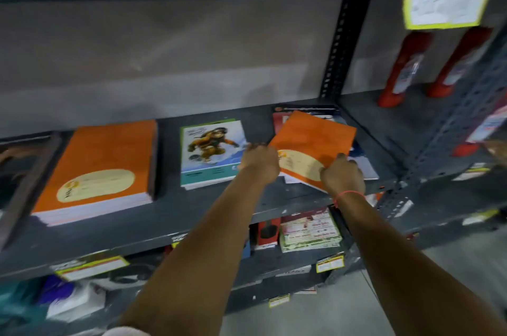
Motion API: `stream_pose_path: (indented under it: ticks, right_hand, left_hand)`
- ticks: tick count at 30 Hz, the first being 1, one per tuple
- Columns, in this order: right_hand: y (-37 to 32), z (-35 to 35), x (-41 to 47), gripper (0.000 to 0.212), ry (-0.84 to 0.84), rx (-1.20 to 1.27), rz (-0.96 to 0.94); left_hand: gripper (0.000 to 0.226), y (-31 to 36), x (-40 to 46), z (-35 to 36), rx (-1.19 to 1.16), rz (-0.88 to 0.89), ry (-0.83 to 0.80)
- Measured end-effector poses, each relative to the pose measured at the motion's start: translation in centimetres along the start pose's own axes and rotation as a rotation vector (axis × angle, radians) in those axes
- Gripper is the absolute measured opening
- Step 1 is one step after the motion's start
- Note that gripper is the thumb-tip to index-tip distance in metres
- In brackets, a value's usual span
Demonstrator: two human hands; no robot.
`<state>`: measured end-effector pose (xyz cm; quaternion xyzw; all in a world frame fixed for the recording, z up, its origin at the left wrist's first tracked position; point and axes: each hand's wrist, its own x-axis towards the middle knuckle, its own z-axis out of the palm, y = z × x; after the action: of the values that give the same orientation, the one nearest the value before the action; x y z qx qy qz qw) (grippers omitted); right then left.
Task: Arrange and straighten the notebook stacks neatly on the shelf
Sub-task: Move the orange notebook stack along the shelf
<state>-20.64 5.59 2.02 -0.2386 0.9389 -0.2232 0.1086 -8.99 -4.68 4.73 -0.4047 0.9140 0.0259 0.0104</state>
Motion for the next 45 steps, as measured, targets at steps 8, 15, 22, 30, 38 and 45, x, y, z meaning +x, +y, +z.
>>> stream_pose_path:
  ticks: [8,15,22,30,38,45]
  right_hand:
    - [3.0,-0.4,1.4,0.039,-0.123,0.659,0.197]
    - [3.1,-3.5,2.8,0.022,-0.375,1.137,0.382]
    - [-2.5,-4.8,0.6,0.022,-0.476,1.123,0.214]
    - [-17.2,0.7,-8.8,0.014,-0.671,1.083,-0.055]
    - [-26.7,8.8,-15.0,0.017,-0.765,0.864,-0.1]
    - [-27.0,12.7,-16.3,0.009,-0.505,0.528,-0.166]
  left_hand:
    - [0.031,0.6,3.7,0.6,-0.139,-0.18,-0.096]
    - [0.019,0.3,4.0,-3.0,-0.4,-0.221,-0.089]
    - [0.017,-4.4,-0.6,-5.5,-0.685,-0.378,0.067]
    - [0.034,-21.5,-9.4,-7.2,-1.105,-0.663,0.261]
    - [0.016,-34.3,-15.6,-5.0,-1.148,-0.856,0.271]
    - [0.02,-37.1,-16.2,-1.8,-0.874,-0.885,0.2]
